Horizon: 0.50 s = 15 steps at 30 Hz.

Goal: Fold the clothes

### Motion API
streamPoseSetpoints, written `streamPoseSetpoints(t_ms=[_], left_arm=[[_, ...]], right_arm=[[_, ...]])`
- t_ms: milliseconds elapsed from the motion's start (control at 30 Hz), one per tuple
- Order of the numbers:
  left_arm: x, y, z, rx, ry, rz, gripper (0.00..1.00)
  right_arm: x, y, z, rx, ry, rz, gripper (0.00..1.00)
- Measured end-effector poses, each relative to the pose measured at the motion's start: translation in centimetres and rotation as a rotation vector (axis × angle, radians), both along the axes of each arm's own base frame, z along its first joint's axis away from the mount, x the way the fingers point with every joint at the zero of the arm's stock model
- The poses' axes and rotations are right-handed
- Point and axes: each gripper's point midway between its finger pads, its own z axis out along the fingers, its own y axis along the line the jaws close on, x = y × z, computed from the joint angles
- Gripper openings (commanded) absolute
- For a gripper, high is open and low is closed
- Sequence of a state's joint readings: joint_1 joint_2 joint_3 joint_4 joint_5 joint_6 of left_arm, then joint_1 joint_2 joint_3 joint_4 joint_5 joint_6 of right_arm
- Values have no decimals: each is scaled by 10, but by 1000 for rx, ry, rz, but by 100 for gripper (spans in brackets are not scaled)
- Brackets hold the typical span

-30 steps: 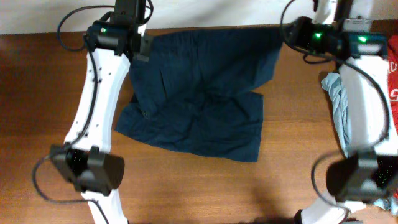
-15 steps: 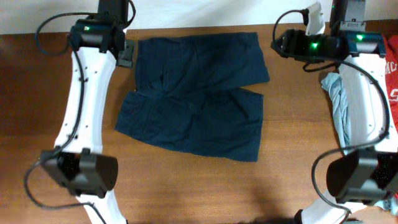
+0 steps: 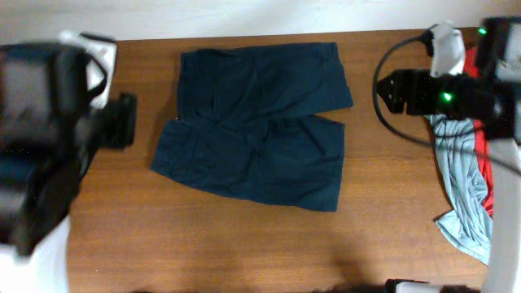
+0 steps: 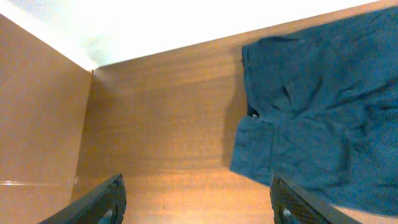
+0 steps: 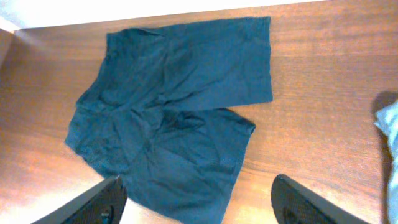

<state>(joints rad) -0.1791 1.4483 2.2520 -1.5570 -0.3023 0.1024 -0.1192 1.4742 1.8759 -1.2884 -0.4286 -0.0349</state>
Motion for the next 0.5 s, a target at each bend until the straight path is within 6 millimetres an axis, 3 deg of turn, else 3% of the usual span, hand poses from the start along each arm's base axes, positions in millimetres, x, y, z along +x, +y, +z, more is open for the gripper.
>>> streamPoseSetpoints(t_ms=[67,133,233,333,433,500], left_arm=[[-19,2,3,-19,-2,3,73],[-26,2,0,-31,7,9,74],[-10,2,-27,-42,73,32,75],[25,5,-74,-52,171,78,78],[60,10,-146,-91,308,115,78],[71,17,-196,-132,413,137,78]], right_arm=[[-21,2,12,2,-13,-8,83],[-33,3,13,10,8,-22,83],[-37,1,0,19,81,-51,83],[-32,-3,-33,31,200,-88,83],[-28,-5,-74,43,332,-108,83],[-28,-6,-108,50,430,-121,83]])
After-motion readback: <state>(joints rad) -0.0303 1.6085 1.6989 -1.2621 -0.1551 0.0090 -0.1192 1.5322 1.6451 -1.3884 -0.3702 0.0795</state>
